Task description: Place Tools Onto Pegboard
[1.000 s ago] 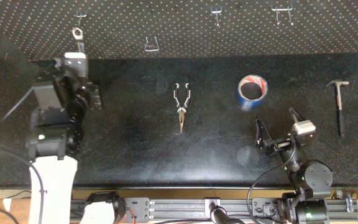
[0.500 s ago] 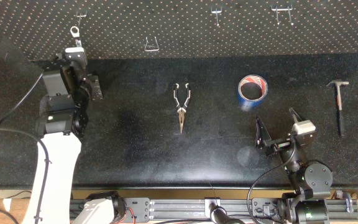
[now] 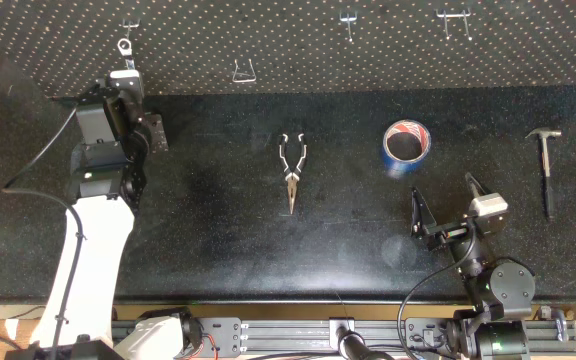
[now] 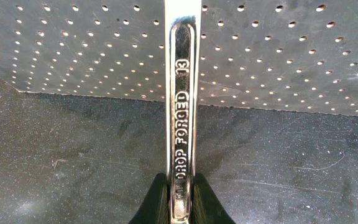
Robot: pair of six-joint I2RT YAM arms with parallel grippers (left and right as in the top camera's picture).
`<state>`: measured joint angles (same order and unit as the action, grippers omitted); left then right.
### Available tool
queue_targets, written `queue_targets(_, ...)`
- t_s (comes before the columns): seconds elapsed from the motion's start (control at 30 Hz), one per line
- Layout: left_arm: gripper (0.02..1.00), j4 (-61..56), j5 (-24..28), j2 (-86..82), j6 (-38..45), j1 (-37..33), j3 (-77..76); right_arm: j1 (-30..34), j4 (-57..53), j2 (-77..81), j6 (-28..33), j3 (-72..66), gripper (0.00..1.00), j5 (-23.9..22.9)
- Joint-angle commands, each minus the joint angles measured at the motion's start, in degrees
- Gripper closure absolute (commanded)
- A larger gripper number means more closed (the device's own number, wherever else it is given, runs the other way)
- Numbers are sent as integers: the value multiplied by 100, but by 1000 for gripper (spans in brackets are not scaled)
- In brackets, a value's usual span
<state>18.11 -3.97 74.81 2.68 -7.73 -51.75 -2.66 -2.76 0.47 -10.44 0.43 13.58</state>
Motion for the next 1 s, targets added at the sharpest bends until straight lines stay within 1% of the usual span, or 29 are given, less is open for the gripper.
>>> queue_targets(0.03, 989, -236, 9, 236, -72, -15, -59, -33, -22, -42, -2, -20, 25, -11)
queue_targets(0.1, 987, -455, 9, 361, -74, -15, -61, -33, -22, -42, -2, -20, 25, -13)
queue_targets(0.13, 866, -470, 7, 396, -72, -15, -61, -33, -22, -42, -2, -20, 25, -11)
queue_targets(0.17, 507, -439, -31, 404, -70, -15, -61, -33, -22, -42, -2, -20, 25, -13)
queue_targets(0.23, 25, -389, -57, 363, -72, -15, -66, -33, -22, -42, -2, -20, 25, -13)
queue_targets(0.3, 25, 269, -48, 81, -76, -13, -136, -33, -20, -42, -2, -20, 25, -11)
queue_targets(0.37, 25, 1235, -31, -540, -81, -7, -367, -33, -22, -42, -2, -20, 25, -11)
queue_targets(0.4, 25, 1919, 4, -957, -79, -9, -461, -33, -22, -42, -2, -20, 25, -13)
queue_targets(0.43, 25, 2070, -127, -1161, -76, -15, -457, -33, -22, -42, -2, -20, 25, -13)
queue_targets(0.47, 25, 2057, -48, -1285, -79, -11, -457, -33, -22, -42, -2, -20, 25, -11)
queue_targets(0.5, 27, 2295, 343, -1305, -107, -2, -457, -33, -22, -42, -2, -20, 25, -11)
queue_targets(0.53, 23, 2603, 1220, -1274, -623, -2, -452, -33, -22, -42, -2, -20, 25, -13)
queue_targets(0.57, 23, 2975, 1202, -1241, -1373, 278, -452, -33, -22, -42, -2, -20, 25, -13)
queue_targets(0.6, 20, 3056, 319, -1241, -2085, 1088, -452, -33, -22, -42, -2, -20, 25, -13)
queue_targets(0.63, 23, 3058, -275, -1235, -2573, 1617, -452, -33, -22, -42, -2, -20, 25, -11)
queue_targets(0.67, 23, 3062, -1130, -1178, -3504, 2520, -452, -33, -22, -42, -2, -20, 25, -11)
queue_targets(0.7, 23, 3058, -1434, -977, -4070, 3158, -466, -33, -22, -42, -2, -20, 25, -11)
queue_targets(0.73, 23, 3069, -1453, -713, -4352, 3523, -503, -33, -22, -42, -2, -20, 25, -13)
queue_targets(0.77, 23, 3228, -1464, -181, -4435, 3912, -695, -33, -22, -42, -2, -20, 25, -13)
queue_targets(0.83, 23, 3838, -1652, 857, -4448, 4325, -1491, -33, -22, -42, -2, -20, 25, -11)
queue_targets(0.87, 20, 4009, -1707, 1244, -4448, 4385, -1878, -33, -22, -42, -2, -20, 27, -13)
queue_targets(0.9, 23, 4046, -1598, 1639, -4448, 4365, -2271, -33, -22, -42, -2, -20, 25, -11)
queue_targets(0.97, 23, 4022, -1043, 2229, -4450, 4273, -2857, -33, -22, -42, -2, -20, 25, -13)
queue_targets(1.0, 23, 4019, -874, 2411, -4448, 4234, -3010, -33, -22, -42, -2, -20, 25, -11)
